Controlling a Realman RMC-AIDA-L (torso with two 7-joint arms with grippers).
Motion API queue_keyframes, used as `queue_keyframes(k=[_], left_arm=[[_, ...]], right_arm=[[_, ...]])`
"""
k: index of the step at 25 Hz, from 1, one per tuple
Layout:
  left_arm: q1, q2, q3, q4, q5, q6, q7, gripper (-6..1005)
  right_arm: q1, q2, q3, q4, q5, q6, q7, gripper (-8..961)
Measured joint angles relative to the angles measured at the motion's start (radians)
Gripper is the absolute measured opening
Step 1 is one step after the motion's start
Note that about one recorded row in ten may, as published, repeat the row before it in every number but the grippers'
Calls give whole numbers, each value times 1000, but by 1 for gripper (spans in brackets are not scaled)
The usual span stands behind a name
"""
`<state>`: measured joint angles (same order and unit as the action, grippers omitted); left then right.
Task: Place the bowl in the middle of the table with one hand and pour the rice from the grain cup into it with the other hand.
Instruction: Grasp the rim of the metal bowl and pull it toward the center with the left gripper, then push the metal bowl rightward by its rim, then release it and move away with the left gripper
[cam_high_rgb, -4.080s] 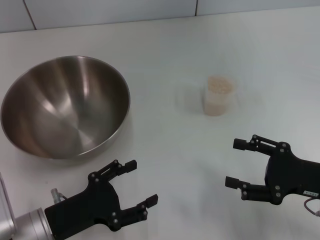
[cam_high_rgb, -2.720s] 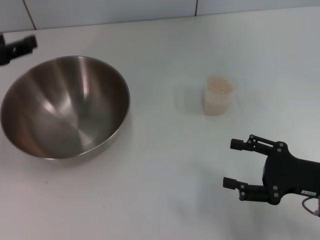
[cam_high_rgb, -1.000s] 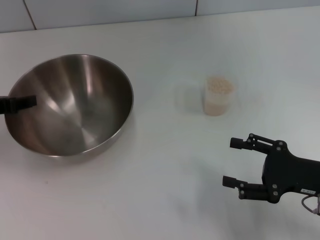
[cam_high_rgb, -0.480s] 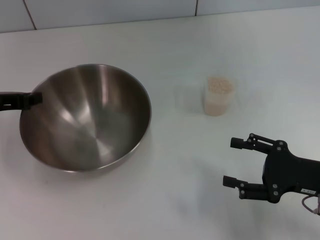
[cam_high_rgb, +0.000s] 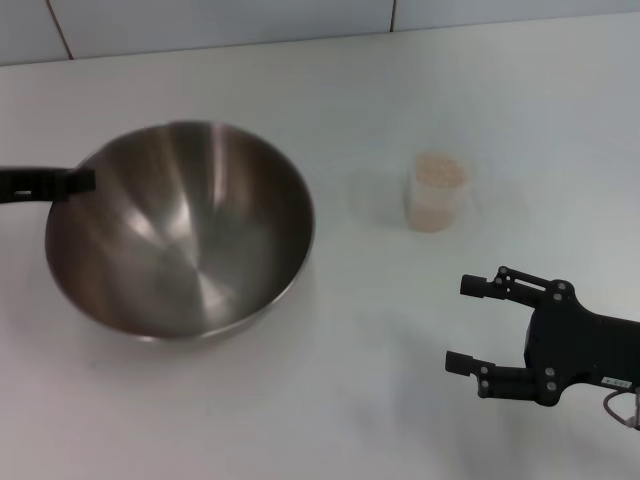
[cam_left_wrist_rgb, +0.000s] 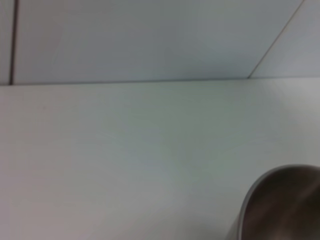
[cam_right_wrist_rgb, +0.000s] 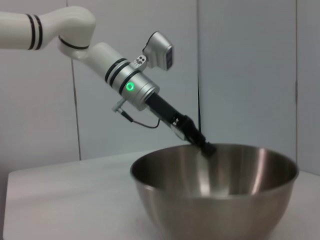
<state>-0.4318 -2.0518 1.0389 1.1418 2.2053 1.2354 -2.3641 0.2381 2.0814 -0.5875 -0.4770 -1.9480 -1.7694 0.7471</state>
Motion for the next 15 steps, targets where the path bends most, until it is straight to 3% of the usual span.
queue_keyframes(k=[8, 10, 15], left_arm=[[-144, 2, -56, -104, 1, 16, 27, 39], [-204, -8, -61, -157, 6, -21, 64, 39], [-297, -9, -58, -292, 24, -108, 108, 39]], right_arm=[[0, 0, 0, 0, 0, 0, 0, 817], [0, 0, 0, 0, 0, 0, 0, 817], [1, 0, 0, 0, 0, -1, 0, 817]])
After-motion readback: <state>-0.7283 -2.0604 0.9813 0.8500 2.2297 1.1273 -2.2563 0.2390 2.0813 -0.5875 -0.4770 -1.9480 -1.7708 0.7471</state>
